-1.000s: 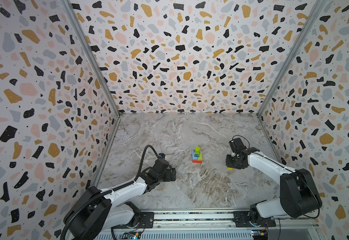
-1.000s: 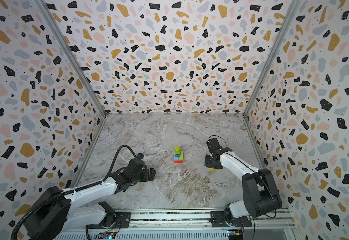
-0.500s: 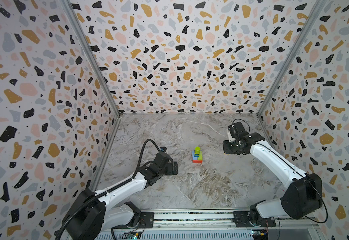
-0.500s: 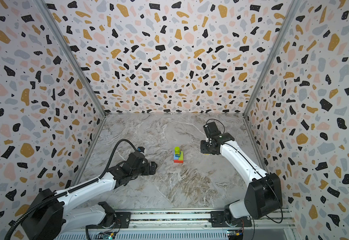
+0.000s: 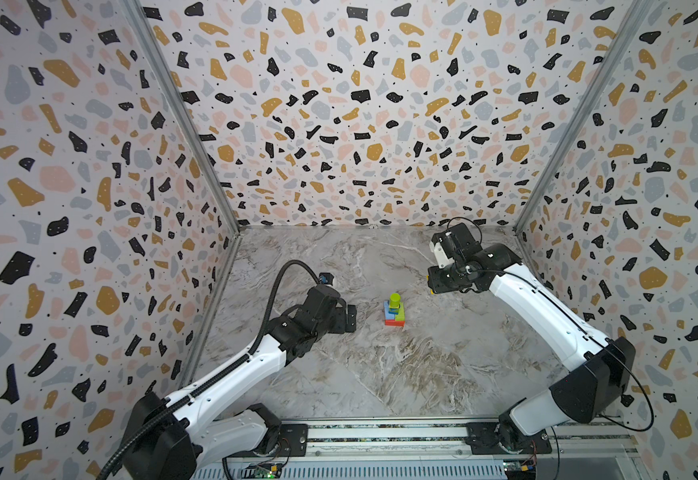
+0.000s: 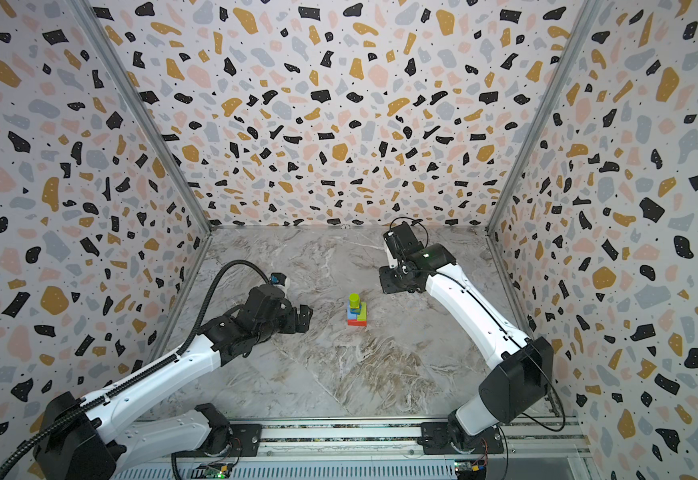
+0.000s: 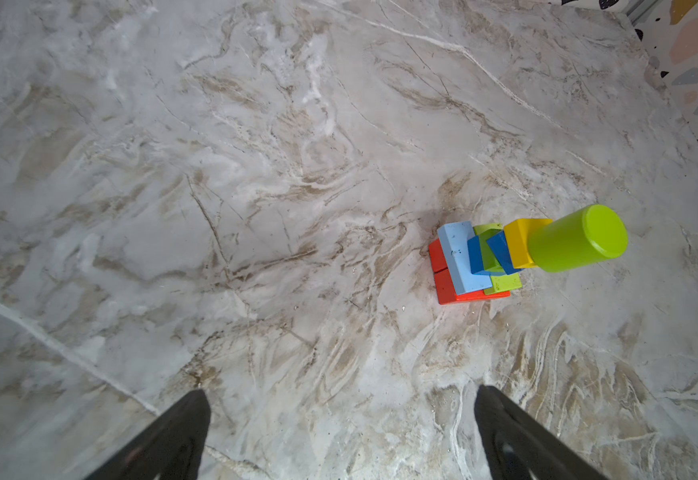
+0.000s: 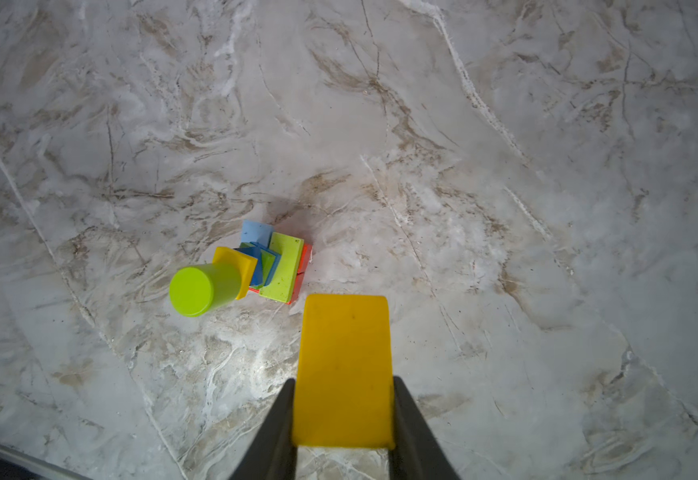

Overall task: Build the wood block tower
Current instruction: 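Lift the yellow prism and carry it with the right gripper over the stack, then lower the yellow prism onto the green cylinder atop the stack with the right gripper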

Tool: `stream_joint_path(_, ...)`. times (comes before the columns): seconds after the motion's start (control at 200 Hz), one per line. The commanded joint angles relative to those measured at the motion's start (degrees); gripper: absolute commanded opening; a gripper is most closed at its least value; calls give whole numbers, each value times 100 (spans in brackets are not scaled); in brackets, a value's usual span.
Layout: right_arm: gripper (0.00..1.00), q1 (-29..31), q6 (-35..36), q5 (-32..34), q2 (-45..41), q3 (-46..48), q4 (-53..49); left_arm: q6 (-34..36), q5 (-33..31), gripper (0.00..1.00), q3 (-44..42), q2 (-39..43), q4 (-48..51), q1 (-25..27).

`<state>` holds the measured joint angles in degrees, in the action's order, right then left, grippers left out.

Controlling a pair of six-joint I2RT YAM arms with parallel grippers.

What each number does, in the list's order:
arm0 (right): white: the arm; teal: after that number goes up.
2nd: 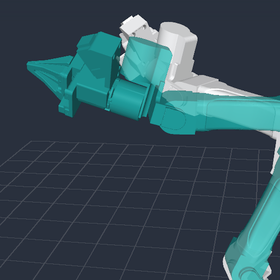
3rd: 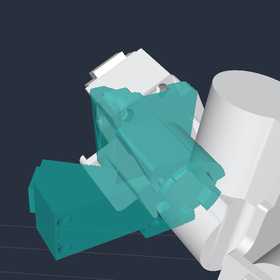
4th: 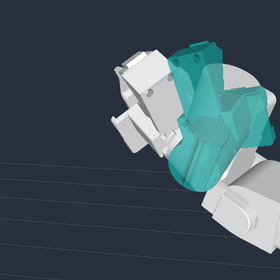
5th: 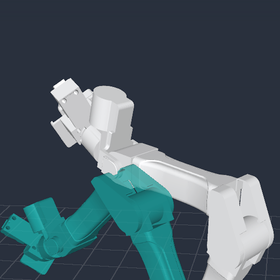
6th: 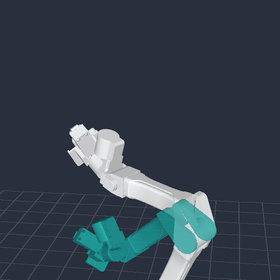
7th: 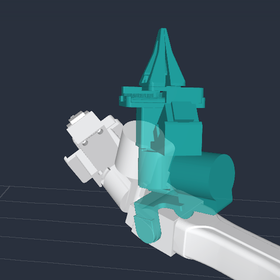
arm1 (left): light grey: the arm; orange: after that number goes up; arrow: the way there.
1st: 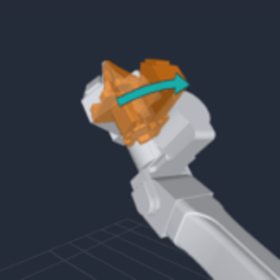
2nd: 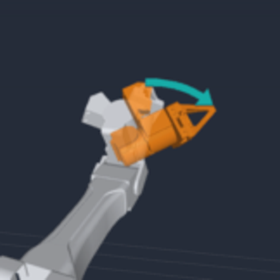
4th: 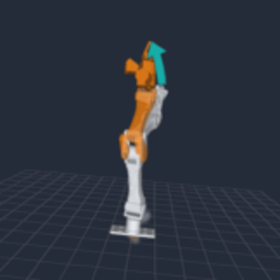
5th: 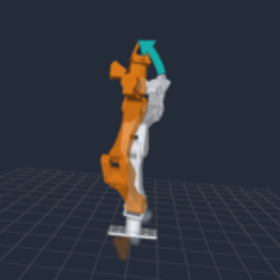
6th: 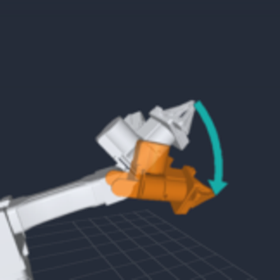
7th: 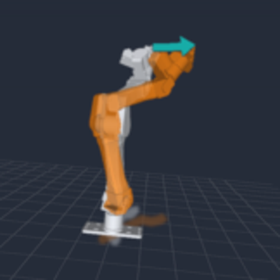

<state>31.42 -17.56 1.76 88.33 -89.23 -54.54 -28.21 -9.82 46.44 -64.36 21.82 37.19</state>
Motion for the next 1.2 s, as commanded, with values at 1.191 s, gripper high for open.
stream_joint_path(1.191,21,1288,132,22,1603,-1647,-756,446,-259,100,-91,72,420,-493)
